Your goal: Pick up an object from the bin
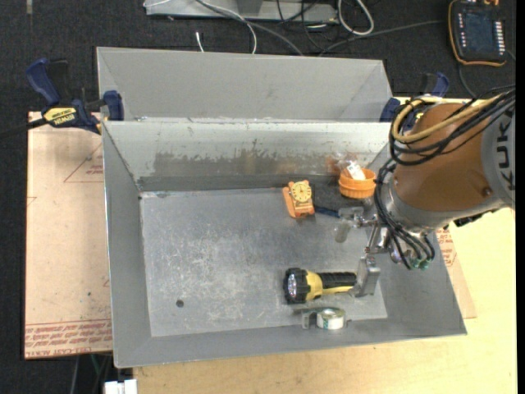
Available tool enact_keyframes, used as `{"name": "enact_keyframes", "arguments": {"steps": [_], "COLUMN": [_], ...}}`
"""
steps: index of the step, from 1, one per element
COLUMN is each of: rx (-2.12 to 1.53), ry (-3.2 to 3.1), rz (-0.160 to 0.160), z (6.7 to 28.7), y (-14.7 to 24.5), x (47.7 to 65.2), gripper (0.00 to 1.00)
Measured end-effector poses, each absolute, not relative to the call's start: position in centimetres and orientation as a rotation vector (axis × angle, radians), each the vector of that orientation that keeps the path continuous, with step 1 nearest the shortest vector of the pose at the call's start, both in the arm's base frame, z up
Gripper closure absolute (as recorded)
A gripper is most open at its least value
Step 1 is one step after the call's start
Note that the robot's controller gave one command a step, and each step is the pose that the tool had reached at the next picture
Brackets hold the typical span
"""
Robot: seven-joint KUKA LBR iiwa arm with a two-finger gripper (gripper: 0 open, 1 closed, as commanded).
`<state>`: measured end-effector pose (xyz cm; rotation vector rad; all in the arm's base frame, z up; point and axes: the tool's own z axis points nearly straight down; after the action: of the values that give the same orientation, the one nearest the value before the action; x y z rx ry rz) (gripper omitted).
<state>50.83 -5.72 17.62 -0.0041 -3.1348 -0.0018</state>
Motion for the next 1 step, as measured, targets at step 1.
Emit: {"name": "enact_keyframes", "arguments": {"steps": [1], "rx": [0.0], "ry": [-3.142], "rz": [-0.001], "z": [17.96], "y": [-5.69], "x": [51.01], "gripper": [0.0]}}
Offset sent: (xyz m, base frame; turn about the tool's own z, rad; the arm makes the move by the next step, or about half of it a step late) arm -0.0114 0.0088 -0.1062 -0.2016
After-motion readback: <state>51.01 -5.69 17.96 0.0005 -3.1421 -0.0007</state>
